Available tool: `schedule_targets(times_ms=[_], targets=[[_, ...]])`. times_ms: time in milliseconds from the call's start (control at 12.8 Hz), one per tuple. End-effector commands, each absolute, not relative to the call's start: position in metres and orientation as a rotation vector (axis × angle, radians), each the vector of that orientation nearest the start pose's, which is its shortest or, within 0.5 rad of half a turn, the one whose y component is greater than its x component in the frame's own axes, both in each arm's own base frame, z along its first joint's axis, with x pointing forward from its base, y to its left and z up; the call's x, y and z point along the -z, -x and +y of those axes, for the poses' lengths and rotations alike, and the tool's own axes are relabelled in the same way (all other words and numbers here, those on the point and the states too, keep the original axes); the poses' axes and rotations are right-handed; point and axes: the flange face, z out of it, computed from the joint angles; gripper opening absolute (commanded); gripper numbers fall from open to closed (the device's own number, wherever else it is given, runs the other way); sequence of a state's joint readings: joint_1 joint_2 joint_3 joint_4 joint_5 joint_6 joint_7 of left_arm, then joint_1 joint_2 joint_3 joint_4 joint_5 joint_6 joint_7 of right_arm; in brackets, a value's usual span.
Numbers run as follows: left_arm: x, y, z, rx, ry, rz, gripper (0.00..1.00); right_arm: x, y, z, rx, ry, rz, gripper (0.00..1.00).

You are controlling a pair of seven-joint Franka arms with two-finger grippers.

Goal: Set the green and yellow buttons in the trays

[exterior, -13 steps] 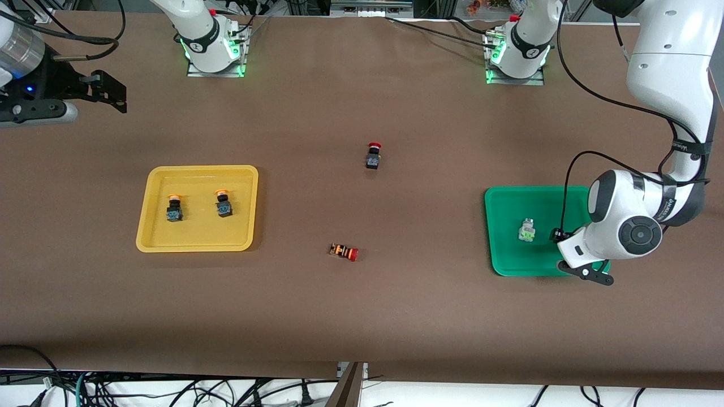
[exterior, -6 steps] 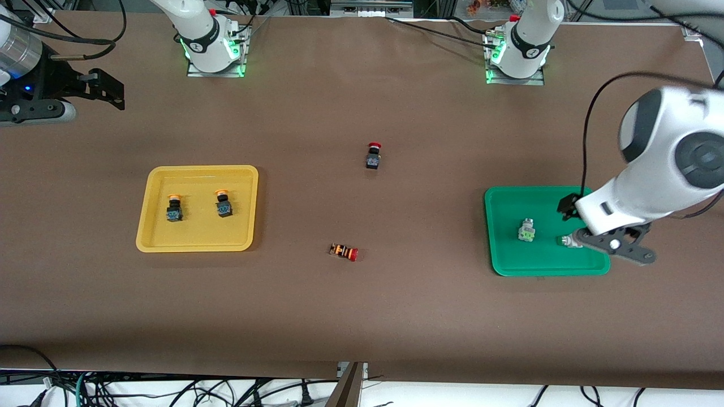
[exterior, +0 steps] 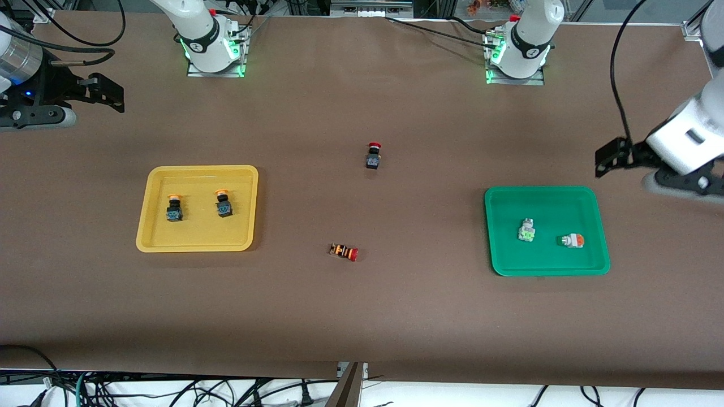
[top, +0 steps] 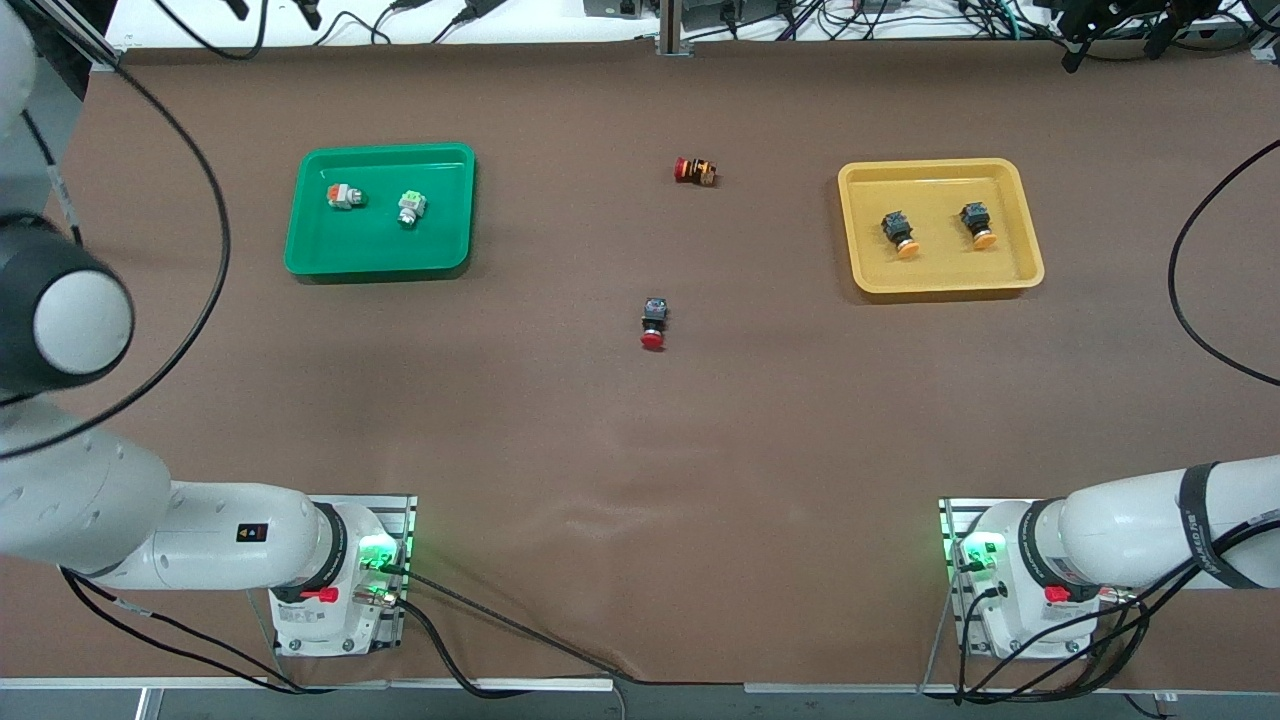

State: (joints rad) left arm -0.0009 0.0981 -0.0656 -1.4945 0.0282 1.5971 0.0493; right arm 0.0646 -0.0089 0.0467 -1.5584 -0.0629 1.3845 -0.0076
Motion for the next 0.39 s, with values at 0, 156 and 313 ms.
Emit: schedule_targets(times_ms=[0,156,313], targets=[[-0.5847,-0.5459,-0.0303,0.027,3.133,0.111,1.0,-0.6272,-0.5274,0.0502,-0.265,3.195,-0.177,1.0],[-0.5814,-0.5502,-0.0277,-0.031,3.134,0.109,1.0,-0.6272,-0.5273,0.0518,-0.265,3.196,-0.179,1.0],[-0.5823,-0.552,-0.0301,-0.036,3.132,0.116,1.0,-0.6273,-0.5275,0.0516,-0.263,3.197,-0.179,1.0]])
